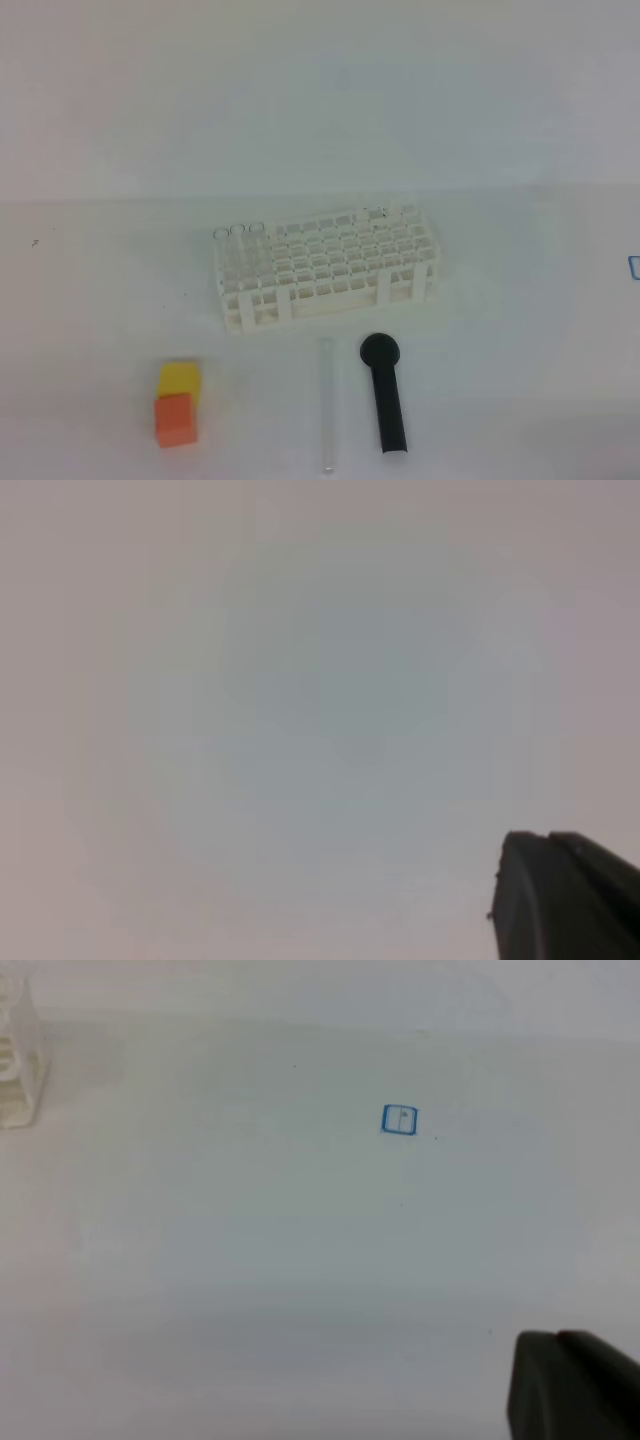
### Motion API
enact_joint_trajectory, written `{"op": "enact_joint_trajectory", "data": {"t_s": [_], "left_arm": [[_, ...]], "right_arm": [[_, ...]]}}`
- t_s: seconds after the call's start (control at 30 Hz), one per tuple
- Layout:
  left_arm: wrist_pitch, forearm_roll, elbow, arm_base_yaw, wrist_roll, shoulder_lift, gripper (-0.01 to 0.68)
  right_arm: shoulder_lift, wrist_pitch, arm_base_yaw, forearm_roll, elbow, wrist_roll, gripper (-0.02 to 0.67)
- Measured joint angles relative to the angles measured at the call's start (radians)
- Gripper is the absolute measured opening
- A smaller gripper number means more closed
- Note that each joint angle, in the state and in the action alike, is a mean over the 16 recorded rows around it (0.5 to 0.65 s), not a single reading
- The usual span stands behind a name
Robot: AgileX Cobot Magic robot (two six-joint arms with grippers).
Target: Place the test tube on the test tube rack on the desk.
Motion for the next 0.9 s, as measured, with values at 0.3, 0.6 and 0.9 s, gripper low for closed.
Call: {"op": "enact_joint_trajectory", "data": {"t_s": [0.3,0.6,0.9], "left_arm": [[0.148,0.693,-0.294,-0.075,-0.541,0.165,-0.001],[0.032,1.025,-0.521,-0.222,-0.773,0.456,-0.001],[-0.079,1.021,-0.571,-0.271,-0.793,0.667,-0.001]], "right_arm": [[0.000,0.000,0.000,-0.007,0.000,0.000,-0.001],[0.000,-0.102,0.000,0.085,0.004,0.069,-0.001],[0.000,-0.376,0.000,0.377,0.008,0.192,-0.001]]}}
